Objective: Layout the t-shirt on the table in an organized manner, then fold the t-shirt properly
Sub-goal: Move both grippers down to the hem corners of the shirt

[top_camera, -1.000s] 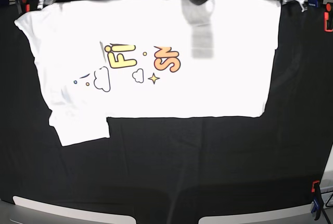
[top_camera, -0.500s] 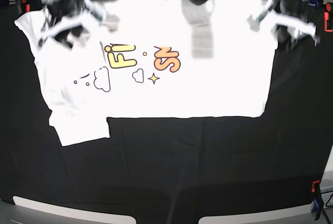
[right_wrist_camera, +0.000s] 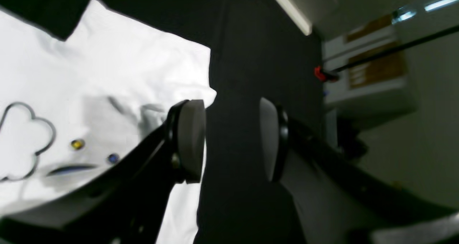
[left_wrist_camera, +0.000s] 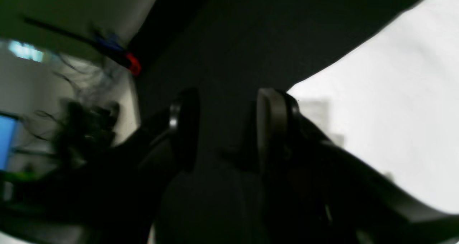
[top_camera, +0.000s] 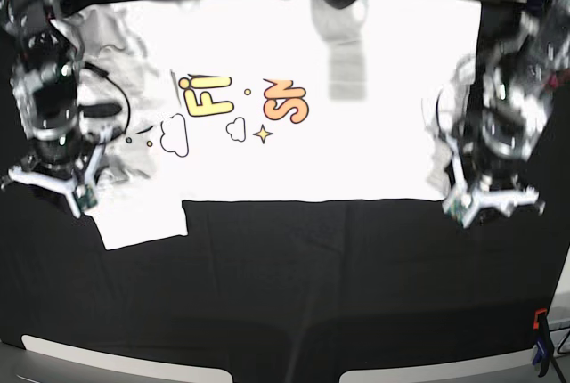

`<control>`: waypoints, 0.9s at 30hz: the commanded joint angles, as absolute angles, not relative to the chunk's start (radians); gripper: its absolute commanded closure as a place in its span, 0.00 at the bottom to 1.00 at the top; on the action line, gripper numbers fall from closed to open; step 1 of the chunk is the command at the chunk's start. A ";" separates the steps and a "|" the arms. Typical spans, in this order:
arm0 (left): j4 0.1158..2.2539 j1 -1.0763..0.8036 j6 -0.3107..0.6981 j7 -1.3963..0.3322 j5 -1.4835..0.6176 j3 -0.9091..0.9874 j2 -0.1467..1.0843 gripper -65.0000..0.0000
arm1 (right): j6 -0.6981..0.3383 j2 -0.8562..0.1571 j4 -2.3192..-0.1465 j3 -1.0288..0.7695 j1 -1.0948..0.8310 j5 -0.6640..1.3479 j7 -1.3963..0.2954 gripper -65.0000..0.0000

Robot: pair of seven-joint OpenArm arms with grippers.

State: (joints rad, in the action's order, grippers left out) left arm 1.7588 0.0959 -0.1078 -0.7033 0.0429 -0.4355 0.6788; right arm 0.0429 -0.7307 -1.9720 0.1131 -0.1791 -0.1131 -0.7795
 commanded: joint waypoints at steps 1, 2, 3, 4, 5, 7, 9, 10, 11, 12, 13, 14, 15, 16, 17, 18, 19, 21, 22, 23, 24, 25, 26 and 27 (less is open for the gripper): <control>1.717 0.153 -0.094 -0.684 0.017 -0.416 0.677 0.62 | 0.046 -0.737 -1.951 0.098 -0.141 -0.129 -0.763 0.62; 1.654 0.192 -0.070 -0.684 -0.032 -0.408 0.660 0.65 | 0.036 -0.727 -1.914 0.097 -0.114 -0.126 -0.763 0.62; 1.590 0.230 -0.052 -0.684 -0.089 -0.399 0.645 0.68 | 0.033 -0.715 -1.874 0.097 -0.087 -0.126 -0.763 0.62; 1.528 0.265 -0.030 -0.684 -0.149 -0.389 0.633 0.71 | 0.032 -0.704 -1.834 0.097 -0.059 -0.126 -0.763 0.62; 1.467 0.298 -0.004 -0.683 -0.213 -0.375 0.622 0.73 | 0.032 -0.694 -1.793 0.097 -0.032 -0.125 -0.764 0.62; 1.349 0.356 0.078 -0.684 -0.334 -0.342 0.606 0.75 | 0.029 -0.680 -1.712 0.097 0.023 -0.093 -0.766 0.62; 1.235 0.405 0.183 -0.695 -0.458 -0.300 0.595 0.75 | -0.006 -0.673 -1.639 0.097 0.076 -0.033 -0.767 0.62; 1.178 0.426 0.243 -0.708 -0.524 -0.281 0.594 0.75 | -0.031 -0.673 -1.607 0.097 0.099 0.002 -0.768 0.62; 1.121 0.446 0.305 -0.729 -0.587 -0.260 0.594 0.75 | -0.053 -0.673 -1.580 0.097 0.121 0.036 -0.772 0.62; 1.062 0.467 0.359 -0.758 -0.645 -0.242 0.594 0.75 | -0.070 -0.673 -1.558 0.097 0.140 0.063 -0.778 0.62; 1.003 0.488 0.403 -0.790 -0.702 -0.227 0.593 0.75 | -0.084 -0.673 -1.541 0.097 0.157 0.085 -0.786 0.62; 0.943 0.507 0.434 -0.823 -0.760 -0.214 0.593 0.75 | -0.097 -0.673 -1.529 0.097 0.171 0.105 -0.794 0.62; 0.888 0.522 0.457 -0.851 -0.815 -0.205 0.594 0.75 | -0.102 -0.673 -1.523 0.097 0.181 0.123 -0.795 0.62; 0.837 0.537 0.478 -0.868 -0.865 -0.198 0.593 0.75 | -0.105 -0.673 -1.523 0.097 0.187 0.138 -0.794 0.62; 0.792 0.548 0.491 -0.875 -0.911 -0.195 0.593 0.75 | -0.113 -0.673 -1.523 0.097 0.195 0.151 -0.794 0.62; 0.754 0.554 0.495 -0.876 -0.952 -0.195 0.593 0.74 | -0.126 -0.673 -1.523 0.098 0.202 0.170 -0.794 0.62; 0.727 0.555 0.495 -0.879 -0.986 -0.195 0.593 0.74 | -0.138 -0.673 -1.523 0.097 0.208 0.186 -0.793 0.62; 0.701 0.550 0.495 -0.891 -1.024 -0.195 0.584 0.74 | -0.154 -0.673 -1.523 0.098 0.217 0.200 -0.793 0.62; 0.697 0.548 0.496 -0.901 -1.022 -0.196 0.576 0.74 | -0.160 -0.673 -1.523 0.098 0.220 0.207 -0.793 0.62; 0.693 0.546 0.496 -0.908 -1.021 -0.196 0.566 0.74 | -0.163 -0.673 -1.523 0.098 0.221 0.215 -0.793 0.62; 0.692 0.545 0.499 -0.909 -1.019 -0.196 0.554 0.74 | -0.167 -0.673 -1.523 0.097 0.221 0.218 -0.793 0.62; 0.692 0.545 0.499 -0.909 -1.014 -0.196 0.542 0.74 | -0.170 -0.673 -1.523 0.098 0.221 0.218 -0.793 0.62; 0.692 0.546 0.500 -0.908 -1.007 -0.196 0.528 0.74 | -0.173 -0.673 -1.523 0.098 0.221 0.218 -0.794 0.62; 0.692 0.546 0.502 -0.908 -0.994 -0.196 0.512 0.74 | -0.174 -0.673 -1.523 0.098 0.221 0.218 -0.794 0.62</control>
State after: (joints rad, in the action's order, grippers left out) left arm 0.6788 0.5182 0.4938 -0.9131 -0.9855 -0.2016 0.4973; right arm -0.1772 -0.6510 -1.5070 0.1089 0.1967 0.2176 -0.8120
